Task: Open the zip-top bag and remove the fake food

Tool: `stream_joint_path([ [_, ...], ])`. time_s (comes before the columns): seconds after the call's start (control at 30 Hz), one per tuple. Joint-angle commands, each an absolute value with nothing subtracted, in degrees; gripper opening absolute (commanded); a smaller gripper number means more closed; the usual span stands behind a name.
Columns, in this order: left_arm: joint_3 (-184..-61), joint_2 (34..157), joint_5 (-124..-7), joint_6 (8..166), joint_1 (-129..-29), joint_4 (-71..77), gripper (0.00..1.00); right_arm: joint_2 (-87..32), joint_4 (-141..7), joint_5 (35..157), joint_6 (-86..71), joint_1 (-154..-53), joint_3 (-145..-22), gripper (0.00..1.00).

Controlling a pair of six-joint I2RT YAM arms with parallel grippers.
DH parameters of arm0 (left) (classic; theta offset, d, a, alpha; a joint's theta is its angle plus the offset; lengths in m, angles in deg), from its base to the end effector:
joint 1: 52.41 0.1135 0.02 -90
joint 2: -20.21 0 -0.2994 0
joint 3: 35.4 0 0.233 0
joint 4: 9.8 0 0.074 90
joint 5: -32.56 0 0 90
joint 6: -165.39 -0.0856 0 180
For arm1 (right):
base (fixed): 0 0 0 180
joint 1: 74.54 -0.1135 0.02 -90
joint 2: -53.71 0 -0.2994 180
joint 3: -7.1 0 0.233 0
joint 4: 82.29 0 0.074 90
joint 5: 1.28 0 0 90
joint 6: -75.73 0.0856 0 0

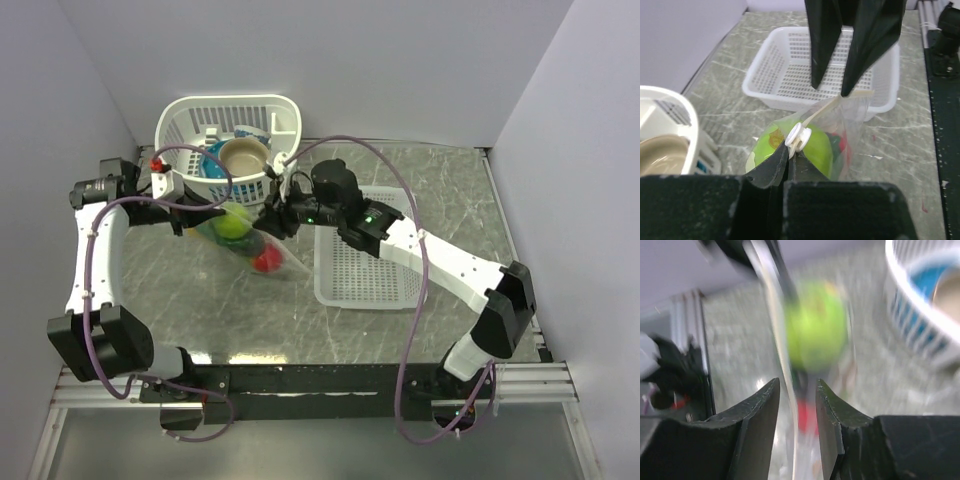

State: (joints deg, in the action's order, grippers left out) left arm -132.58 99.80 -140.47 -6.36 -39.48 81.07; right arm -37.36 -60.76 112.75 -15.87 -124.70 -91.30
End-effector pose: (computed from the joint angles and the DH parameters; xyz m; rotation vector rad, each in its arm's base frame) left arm 0.2259 -0.0353 0.3976 1.1762 1.3145 -0.8602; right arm 0.2322 0.3327 0.4052 -1.1025 1.5579 0.9680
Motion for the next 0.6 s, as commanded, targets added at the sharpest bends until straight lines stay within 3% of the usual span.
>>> stream_joint_path([
  [0.0,-132.5,98.34,-142.44,-4.07,-42.64,83.87,0.06,-37.33,-67.2,113.95,-18.31,-127.36,-98.51,0.4],
  [0.2,-132.67,98.17,-140.85,-1.95,-45.64,83.79,0.07,-41.56,-63.68,113.77,-20.68,-130.0,-103.97,0.37],
  [0.57,-133.73,98.17,-140.68,-0.72,-46.69,83.79,0.07,-38.58,-71.49,105.16,-29.29,-133.17,-92.11,0.37],
])
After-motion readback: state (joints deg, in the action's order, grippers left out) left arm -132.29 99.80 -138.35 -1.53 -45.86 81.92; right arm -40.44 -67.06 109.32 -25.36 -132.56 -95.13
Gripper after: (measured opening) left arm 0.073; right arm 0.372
